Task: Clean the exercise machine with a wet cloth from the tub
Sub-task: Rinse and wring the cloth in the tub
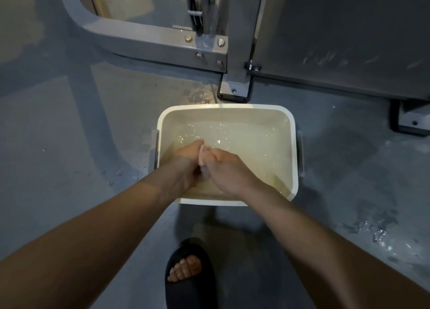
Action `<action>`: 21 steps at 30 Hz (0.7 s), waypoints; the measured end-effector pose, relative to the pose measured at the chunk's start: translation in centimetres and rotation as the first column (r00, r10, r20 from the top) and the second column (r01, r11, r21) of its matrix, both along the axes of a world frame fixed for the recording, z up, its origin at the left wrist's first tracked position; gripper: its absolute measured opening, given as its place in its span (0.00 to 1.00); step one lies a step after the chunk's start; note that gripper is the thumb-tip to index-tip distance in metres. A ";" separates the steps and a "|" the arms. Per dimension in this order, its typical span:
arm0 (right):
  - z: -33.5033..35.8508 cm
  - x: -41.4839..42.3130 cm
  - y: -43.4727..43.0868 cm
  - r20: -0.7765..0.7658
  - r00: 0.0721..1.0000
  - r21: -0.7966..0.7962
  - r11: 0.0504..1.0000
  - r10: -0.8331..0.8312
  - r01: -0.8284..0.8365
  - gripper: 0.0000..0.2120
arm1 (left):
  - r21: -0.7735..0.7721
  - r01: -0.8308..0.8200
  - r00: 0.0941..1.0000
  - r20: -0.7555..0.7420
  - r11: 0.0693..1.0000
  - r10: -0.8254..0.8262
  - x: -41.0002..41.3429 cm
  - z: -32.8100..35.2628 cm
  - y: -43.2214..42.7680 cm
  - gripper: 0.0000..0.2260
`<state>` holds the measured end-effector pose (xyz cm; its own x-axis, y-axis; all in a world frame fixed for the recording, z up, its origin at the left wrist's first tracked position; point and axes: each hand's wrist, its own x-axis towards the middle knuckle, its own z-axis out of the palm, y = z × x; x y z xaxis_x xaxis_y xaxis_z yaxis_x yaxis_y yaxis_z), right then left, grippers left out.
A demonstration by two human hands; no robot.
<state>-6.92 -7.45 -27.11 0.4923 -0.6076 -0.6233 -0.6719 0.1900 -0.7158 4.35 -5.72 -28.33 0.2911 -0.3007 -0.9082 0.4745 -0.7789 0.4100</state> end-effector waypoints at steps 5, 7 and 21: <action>1.1 0.2 0.5 0.098 0.995 -0.236 0.972 -0.001 0.024 0.20 | 0.001 -0.045 0.999 -0.022 0.999 0.045 -0.1 1.1 -0.8 0.16; 1.4 0.3 0.7 0.035 0.999 -0.424 0.905 0.029 -0.012 0.29 | -0.011 -0.055 0.997 -0.051 0.998 0.054 -0.9 1.9 -1.1 0.16; -0.4 -0.5 -5.2 -0.295 0.954 -0.122 0.992 -0.059 0.023 0.25 | -0.132 0.057 0.998 0.009 0.990 -0.056 0.7 1.7 -1.1 0.25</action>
<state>-7.46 -12.66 -27.51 0.2684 -0.7002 -0.6616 -0.8510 0.1495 -0.5034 5.03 -6.81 -26.59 0.2746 -0.4339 -0.8581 0.4291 -0.7433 0.5131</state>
